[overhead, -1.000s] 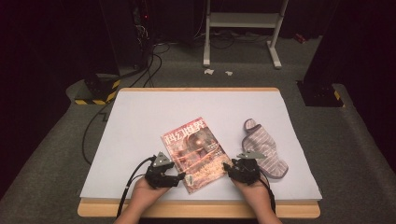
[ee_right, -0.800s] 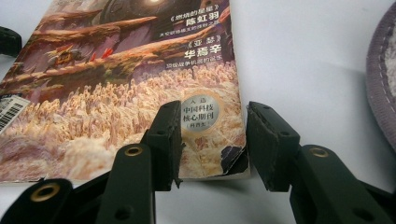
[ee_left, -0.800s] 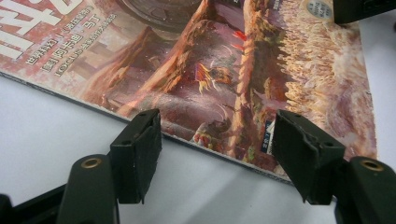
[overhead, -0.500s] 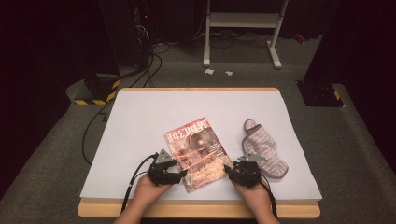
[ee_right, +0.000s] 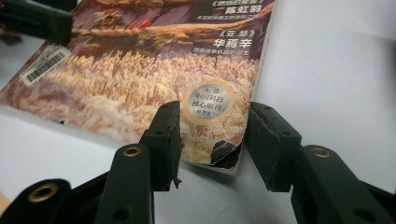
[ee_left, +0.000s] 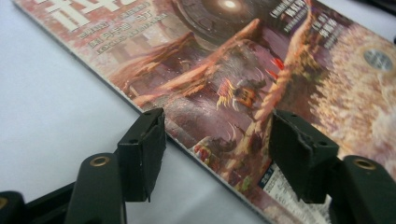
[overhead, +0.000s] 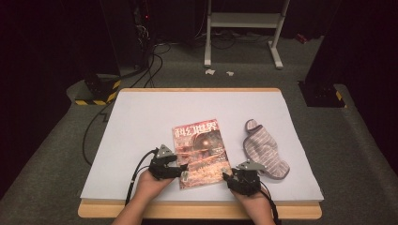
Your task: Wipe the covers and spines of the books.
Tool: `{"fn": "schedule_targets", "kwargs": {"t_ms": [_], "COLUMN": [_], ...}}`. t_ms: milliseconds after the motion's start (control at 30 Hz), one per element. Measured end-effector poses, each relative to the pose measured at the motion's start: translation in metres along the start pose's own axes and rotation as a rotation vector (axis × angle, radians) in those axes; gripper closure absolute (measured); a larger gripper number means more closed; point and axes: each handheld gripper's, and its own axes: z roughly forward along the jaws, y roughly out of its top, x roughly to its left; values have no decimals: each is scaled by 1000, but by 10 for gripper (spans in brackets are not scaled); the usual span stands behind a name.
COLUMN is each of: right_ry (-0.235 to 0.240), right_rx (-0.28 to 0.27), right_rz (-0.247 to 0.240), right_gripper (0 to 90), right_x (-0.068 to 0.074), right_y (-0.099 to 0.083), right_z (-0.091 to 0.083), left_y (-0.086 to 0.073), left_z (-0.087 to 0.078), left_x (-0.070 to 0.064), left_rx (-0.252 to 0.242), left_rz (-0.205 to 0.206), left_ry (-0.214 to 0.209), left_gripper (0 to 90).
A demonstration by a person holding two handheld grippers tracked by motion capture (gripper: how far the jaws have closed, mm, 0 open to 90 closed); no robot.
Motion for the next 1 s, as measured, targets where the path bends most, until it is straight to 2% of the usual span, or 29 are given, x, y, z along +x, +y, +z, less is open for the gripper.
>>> {"fn": "schedule_targets", "kwargs": {"t_ms": [100, 167, 267, 400, 533, 767, 1000], "right_ry": [17, 31, 35, 40, 57, 51, 38], "right_rx": [5, 7, 11, 14, 18, 25, 19], "right_rz": [-11, -21, -46, -75, -93, -124, -121], "right_gripper": [548, 513, 451, 415, 414, 413, 415], "right_x": [5, 9, 16, 23, 28, 39, 40], "right_y": [-1, 0, 1, 3, 9, 18, 22], "right_z": [0, 2, 5, 9, 17, 29, 33], "left_y": [1, 0, -3, -10, -17, -26, -23], "left_z": [-1, -3, -9, -17, -22, -31, -29], "left_x": [4, 4, 3, 1, 4, 11, 9], "left_rx": [-2, -10, -16, -7, 8, -19, -13], "left_rz": [-12, -12, -2, 6, -17, -63, -42], "left_ry": [6, 3, -11, -19, -9, 1, 45], "left_gripper": [350, 347, 342, 321, 306, 312, 332]}}
